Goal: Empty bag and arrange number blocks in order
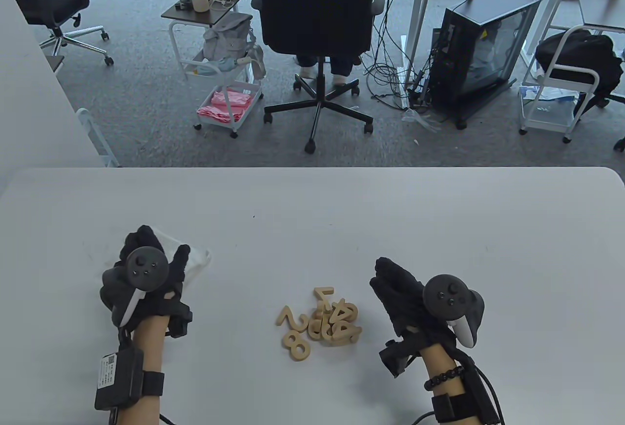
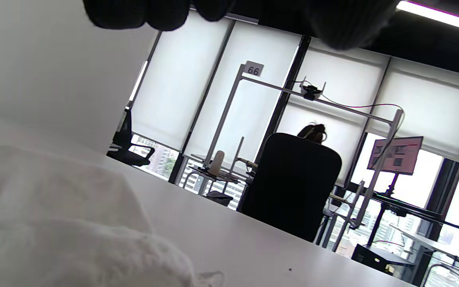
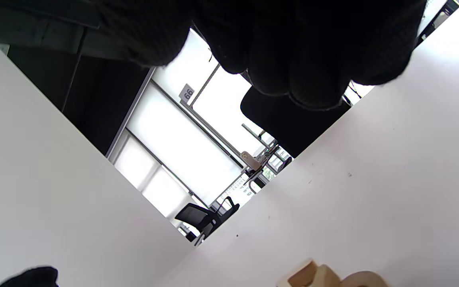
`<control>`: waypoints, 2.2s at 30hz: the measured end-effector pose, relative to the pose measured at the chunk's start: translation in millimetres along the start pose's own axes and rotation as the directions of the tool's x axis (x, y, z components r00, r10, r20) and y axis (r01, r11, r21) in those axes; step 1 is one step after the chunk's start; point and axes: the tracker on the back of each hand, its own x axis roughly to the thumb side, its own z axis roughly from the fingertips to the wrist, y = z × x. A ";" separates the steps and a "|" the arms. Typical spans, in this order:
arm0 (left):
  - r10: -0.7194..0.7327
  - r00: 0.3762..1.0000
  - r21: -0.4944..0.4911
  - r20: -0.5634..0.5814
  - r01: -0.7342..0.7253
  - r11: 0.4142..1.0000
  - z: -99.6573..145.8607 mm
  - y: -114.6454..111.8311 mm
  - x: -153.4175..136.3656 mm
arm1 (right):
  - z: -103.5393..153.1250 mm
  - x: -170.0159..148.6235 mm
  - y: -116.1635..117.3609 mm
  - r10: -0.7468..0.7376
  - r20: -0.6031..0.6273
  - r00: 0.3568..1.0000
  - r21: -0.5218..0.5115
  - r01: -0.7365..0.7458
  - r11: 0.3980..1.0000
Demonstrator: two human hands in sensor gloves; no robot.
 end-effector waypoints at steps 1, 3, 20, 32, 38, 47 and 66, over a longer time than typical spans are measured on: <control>-0.004 0.999 -0.023 0.047 0.005 1.000 5.4 -3.7 11.3 | 0.3 2.3 2.1 0.064 0.011 0.998 0.014 -0.064 0.998; -0.009 0.990 -0.073 0.140 0.019 0.997 16.2 -16.3 34.5 | 1.0 8.6 9.0 0.203 0.071 0.977 0.055 -0.207 0.977; -0.270 0.859 -0.106 0.435 0.347 0.932 60.6 -86.7 88.8 | 17.4 40.1 102.3 0.644 0.463 0.609 0.221 -0.783 0.582; -0.267 0.865 -0.076 0.426 0.328 0.942 60.8 -80.2 81.0 | 17.8 39.4 106.9 0.661 0.489 0.570 0.171 -0.805 0.568; -0.264 0.868 -0.076 0.421 0.323 0.943 61.1 -78.6 80.6 | 12.5 37.5 81.6 0.638 0.358 0.682 0.172 -0.720 0.673; -0.265 0.870 -0.077 0.416 0.324 0.943 61.1 -78.2 79.9 | 3.2 7.9 76.2 0.734 0.111 0.670 0.336 -0.720 0.607; -0.241 0.887 -0.089 0.393 0.298 0.950 56.4 -74.3 75.5 | -1.7 13.8 83.7 0.724 0.102 0.683 0.413 -0.691 0.593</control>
